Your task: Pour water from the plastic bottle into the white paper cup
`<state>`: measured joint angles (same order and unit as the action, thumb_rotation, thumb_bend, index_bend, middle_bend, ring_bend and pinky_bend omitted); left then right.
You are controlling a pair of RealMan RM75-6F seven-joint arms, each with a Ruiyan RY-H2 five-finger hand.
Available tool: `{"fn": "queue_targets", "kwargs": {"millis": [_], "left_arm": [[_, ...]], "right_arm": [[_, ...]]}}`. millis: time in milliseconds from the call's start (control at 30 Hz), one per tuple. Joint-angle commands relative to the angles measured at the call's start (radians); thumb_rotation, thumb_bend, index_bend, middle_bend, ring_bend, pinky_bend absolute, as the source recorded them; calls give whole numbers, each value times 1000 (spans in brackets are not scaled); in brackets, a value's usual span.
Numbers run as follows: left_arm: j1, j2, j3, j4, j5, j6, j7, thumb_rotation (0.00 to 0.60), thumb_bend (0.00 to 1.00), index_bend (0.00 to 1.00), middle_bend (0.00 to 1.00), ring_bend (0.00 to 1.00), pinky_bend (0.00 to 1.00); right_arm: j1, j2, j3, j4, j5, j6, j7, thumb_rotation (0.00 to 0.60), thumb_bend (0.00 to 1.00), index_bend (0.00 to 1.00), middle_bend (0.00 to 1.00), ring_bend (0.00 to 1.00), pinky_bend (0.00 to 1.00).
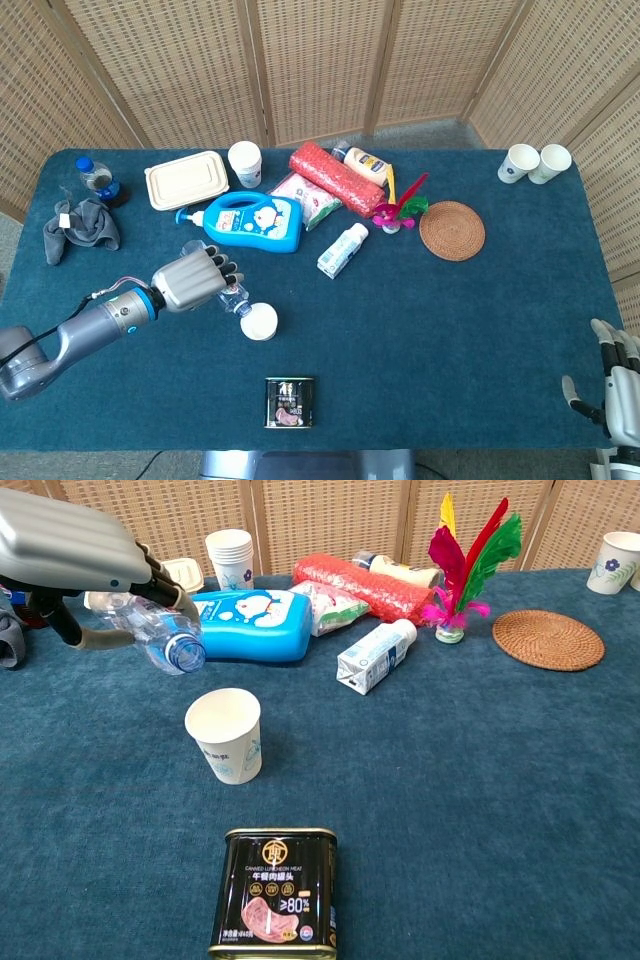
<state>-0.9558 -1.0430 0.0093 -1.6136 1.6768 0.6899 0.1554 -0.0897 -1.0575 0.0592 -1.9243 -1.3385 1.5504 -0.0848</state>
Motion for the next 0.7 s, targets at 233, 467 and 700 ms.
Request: {"fn": "queue_targets", "kwargs": {"millis": [233, 467, 700], "left_arm": [[-28, 5, -16, -8, -17, -34, 62, 600, 690, 308, 293, 332, 442], [-42, 5, -24, -20, -40, -58, 89, 600, 690, 306, 293, 332, 442], [-62, 1, -22, -23, -33, -80, 130, 600, 690, 307, 293, 332, 441]], "right_arm": [[-6, -2, 0, 9, 0, 5, 15, 591, 399, 0, 87, 0, 0], [-9, -8, -2, 20, 2, 2, 24, 592, 399, 0, 88, 0, 0], [-9, -13, 0, 26, 2, 0, 30, 591, 399, 0, 87, 0, 0]]}}
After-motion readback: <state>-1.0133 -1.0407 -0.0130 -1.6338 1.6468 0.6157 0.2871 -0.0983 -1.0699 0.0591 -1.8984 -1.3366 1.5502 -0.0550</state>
